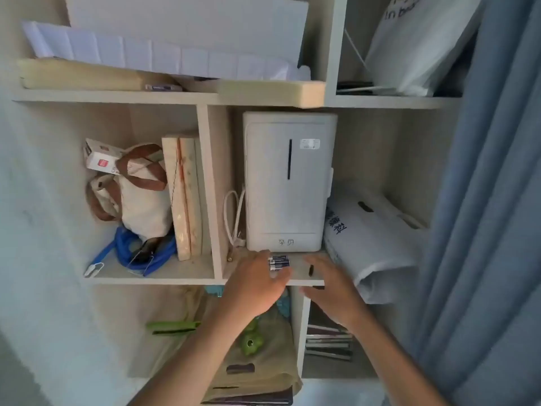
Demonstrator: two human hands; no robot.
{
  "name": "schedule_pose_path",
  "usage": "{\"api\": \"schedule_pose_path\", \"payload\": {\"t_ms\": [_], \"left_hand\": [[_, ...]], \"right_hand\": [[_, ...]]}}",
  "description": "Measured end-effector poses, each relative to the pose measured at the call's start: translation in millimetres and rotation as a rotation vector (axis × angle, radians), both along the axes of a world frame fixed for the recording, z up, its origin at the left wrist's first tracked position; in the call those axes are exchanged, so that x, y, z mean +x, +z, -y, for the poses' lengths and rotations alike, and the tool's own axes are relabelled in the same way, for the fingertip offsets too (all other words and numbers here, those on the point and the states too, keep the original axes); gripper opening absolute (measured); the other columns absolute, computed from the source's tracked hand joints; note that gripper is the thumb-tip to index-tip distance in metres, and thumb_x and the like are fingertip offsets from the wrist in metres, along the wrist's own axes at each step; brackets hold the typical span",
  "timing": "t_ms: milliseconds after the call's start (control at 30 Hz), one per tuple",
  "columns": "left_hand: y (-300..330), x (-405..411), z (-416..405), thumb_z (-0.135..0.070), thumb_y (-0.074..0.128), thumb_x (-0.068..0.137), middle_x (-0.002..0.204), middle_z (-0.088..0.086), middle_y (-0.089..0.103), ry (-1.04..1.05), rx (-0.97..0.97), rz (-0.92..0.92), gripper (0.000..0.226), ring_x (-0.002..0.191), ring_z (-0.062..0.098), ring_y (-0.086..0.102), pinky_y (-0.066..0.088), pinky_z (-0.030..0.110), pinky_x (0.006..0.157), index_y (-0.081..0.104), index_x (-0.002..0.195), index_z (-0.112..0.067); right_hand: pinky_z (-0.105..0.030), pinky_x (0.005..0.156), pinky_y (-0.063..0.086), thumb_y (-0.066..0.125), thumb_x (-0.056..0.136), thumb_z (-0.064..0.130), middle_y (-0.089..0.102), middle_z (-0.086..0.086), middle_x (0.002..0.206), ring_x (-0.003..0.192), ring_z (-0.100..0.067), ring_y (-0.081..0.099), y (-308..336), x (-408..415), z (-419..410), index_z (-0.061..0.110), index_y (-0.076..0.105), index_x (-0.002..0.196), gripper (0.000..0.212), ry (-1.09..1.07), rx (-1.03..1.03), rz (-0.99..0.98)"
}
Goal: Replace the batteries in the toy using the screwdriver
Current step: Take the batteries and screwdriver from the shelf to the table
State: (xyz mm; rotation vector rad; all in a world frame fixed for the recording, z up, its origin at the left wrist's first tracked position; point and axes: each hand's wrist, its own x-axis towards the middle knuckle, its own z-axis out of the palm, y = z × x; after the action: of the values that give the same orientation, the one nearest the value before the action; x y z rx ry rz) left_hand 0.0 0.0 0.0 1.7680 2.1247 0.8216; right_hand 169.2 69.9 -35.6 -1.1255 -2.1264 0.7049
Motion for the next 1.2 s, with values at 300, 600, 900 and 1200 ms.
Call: {"api": "schedule_pose_path", "payload": {"t_ms": [300,600,900,1200], "left_hand": [[-36.8,-0.6,-50.7,-0.047,0.054,0.102,0.171,0.002,0.023,-0.104,-0.071,-0.167,0.079,0.158,0.023,0.020,0.022,0.039,0.128,0.018,0.164,-0.015],[-65.4,-2.2,-58.6,-0.042,0.045,0.108,0.162,0.006,0.027,-0.123,0.021,-0.363,0.072,0.151,0.026,0.029,0.021,0.037,0.128,0.011,0.165,-0.014],[-84.0,-0.9,-56.9,-0.027,0.065,0.099,0.150,0.009,0.052,-0.130,0.185,-0.493,0.050,0.145,0.027,0.047,0.021,0.038,0.127,0.047,0.143,-0.011],[-86.4,-4.5,-49.1,-0.008,0.097,0.057,0.097,0.014,0.076,-0.130,0.338,-0.531,0.054,0.088,0.027,0.077,0.062,0.033,0.084,0.071,0.104,-0.005]], "right_hand": [[0.006,0.102,0.011,0.069,0.083,-0.003,0.035,0.008,0.155,0.143,-0.005,0.029,-26.8,2.2,-43.7,0.018,0.041,0.149,0.074,0.029,0.027,0.130],[-0.023,0.120,0.019,0.061,0.093,-0.002,0.049,-0.002,0.149,0.141,-0.012,0.039,-36.7,1.4,-47.5,0.008,0.054,0.139,0.047,-0.008,0.040,0.091],[-0.023,0.111,0.036,0.069,0.089,0.002,0.065,-0.002,0.132,0.130,-0.013,0.053,-40.1,-1.0,-39.8,0.011,0.069,0.124,0.036,-0.031,0.062,-0.055],[-0.031,0.111,0.043,0.063,0.093,0.004,0.065,0.003,0.132,0.125,-0.009,0.057,-36.8,-3.7,-33.1,0.017,0.070,0.123,0.034,-0.046,0.095,-0.107]]}}
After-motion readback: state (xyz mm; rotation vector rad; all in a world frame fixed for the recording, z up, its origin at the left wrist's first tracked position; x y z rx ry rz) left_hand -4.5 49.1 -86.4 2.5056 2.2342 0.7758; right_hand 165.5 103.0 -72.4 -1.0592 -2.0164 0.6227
